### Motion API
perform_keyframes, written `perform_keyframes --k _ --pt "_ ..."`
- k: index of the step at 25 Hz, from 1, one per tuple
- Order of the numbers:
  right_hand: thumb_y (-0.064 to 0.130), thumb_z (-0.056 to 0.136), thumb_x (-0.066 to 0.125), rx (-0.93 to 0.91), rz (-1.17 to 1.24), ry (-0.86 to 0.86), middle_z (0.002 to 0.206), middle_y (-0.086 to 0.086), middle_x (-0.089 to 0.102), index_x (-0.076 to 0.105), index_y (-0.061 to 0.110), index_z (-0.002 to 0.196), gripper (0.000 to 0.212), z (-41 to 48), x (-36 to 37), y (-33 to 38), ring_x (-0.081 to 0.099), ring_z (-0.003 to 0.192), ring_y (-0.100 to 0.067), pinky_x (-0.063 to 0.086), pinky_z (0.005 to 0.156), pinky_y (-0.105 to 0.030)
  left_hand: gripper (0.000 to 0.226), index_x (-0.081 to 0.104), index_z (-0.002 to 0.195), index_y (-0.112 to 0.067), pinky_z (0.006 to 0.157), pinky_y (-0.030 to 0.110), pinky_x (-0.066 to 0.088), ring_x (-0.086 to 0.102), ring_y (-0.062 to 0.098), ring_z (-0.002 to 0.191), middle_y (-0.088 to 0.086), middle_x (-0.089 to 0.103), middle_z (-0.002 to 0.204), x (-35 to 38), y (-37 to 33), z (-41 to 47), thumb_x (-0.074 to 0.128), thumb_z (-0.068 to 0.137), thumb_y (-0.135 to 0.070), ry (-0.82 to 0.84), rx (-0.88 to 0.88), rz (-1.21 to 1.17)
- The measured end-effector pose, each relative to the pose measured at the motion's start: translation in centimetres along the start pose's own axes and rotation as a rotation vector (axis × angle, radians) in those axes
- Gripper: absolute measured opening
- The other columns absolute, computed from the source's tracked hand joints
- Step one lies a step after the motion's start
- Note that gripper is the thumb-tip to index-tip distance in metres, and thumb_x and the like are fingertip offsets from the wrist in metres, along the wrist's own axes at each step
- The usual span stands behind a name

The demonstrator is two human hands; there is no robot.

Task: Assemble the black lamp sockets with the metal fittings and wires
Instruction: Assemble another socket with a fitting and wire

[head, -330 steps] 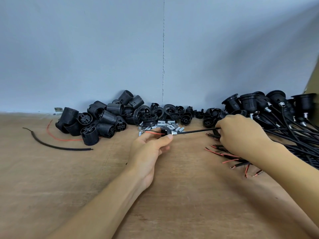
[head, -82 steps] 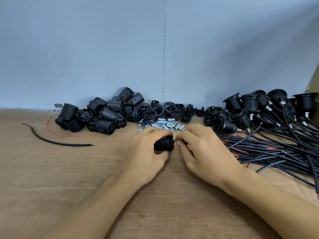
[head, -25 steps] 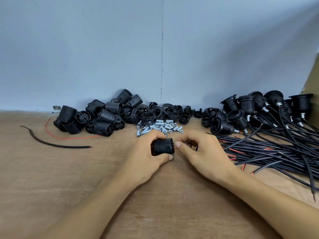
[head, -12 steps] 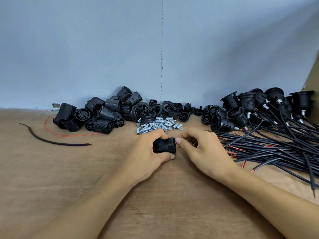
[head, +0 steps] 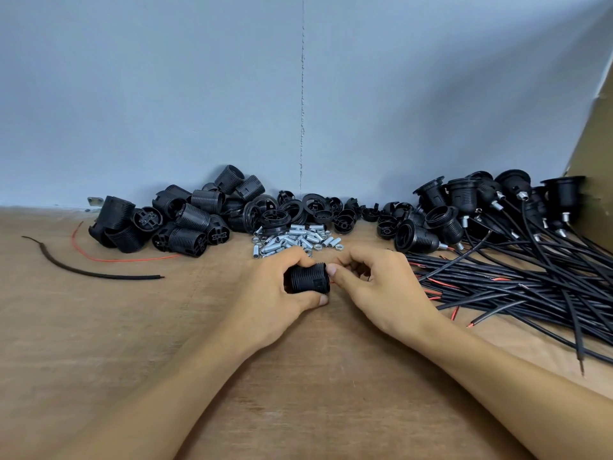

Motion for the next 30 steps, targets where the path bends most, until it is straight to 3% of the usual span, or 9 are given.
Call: perform_keyframes --k 8,14,18,21,26,30 --pt "0.029 0.093 0.065 -0.005 -0.051 -0.005 0.063 0.011 0.059 0.059 0.037 0.071 0.024 0.02 0.27 -0.23 0.053 0.066 -0.008 0.037 0.056 -0.017 0.039 0.067 0.094 -0.033 0.087 0.051 0.056 0.070 0.021 0.089 -0.007 0.072 0.089 -0.16 0.24 0.11 0.084 0.060 -0.044 0.002 -0.017 -0.012" --pt "0.027 0.094 0.064 0.013 -0.055 0.025 0.064 0.006 0.059 0.058 0.033 0.071 0.025 -0.03 0.36 -0.13 0.049 0.058 -0.008 0.036 0.057 -0.027 0.045 0.067 0.093 -0.036 0.086 0.051 0.057 0.071 0.017 0.087 -0.011 0.072 0.088 0.01 0.04 0.02 0.079 0.053 -0.054 0.005 -0.004 0.005" --pt "0.027 0.094 0.064 0.007 -0.051 0.022 0.056 0.010 0.053 0.051 0.037 0.062 0.036 -0.15 0.39 0.06 0.048 0.054 -0.006 0.030 0.052 -0.021 0.047 0.067 0.094 -0.036 0.087 0.052 0.057 0.071 0.020 0.088 -0.010 0.072 0.088 -0.03 0.05 -0.06 0.078 0.053 -0.055 0.000 -0.001 0.006" --pt "0.029 0.092 0.066 0.017 -0.043 -0.022 0.059 0.017 0.056 0.051 0.042 0.060 0.038 -0.16 0.31 0.02 0.051 0.058 -0.004 0.034 0.053 -0.016 0.047 0.067 0.093 -0.034 0.086 0.051 0.057 0.070 0.021 0.086 -0.008 0.072 0.087 0.15 -0.14 -0.19 0.078 0.053 -0.055 -0.027 -0.007 0.007" --pt "0.032 0.092 0.064 -0.022 -0.101 -0.008 0.063 0.016 0.058 0.056 0.037 0.067 0.027 -0.05 0.19 -0.37 0.054 0.068 -0.006 0.037 0.060 -0.020 0.037 0.065 0.090 -0.036 0.077 0.046 0.058 0.068 0.012 0.076 -0.014 0.069 0.080 -0.08 -0.35 -0.37 0.081 0.058 -0.045 -0.101 0.015 0.078" --pt "0.027 0.094 0.064 -0.032 -0.061 0.020 0.070 0.009 0.063 0.065 0.026 0.076 0.018 0.10 0.25 -0.45 0.055 0.073 -0.009 0.039 0.062 -0.019 0.038 0.065 0.092 -0.040 0.081 0.047 0.058 0.069 0.011 0.079 -0.018 0.070 0.083 -0.20 -0.22 -0.40 0.082 0.058 -0.047 -0.086 0.001 0.064"
Point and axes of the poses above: each hand's wrist, its own z-axis towards the middle knuckle, its own x-axis out of the palm, y = z × x, the point moved 1 cm from there along z, towards the middle knuckle
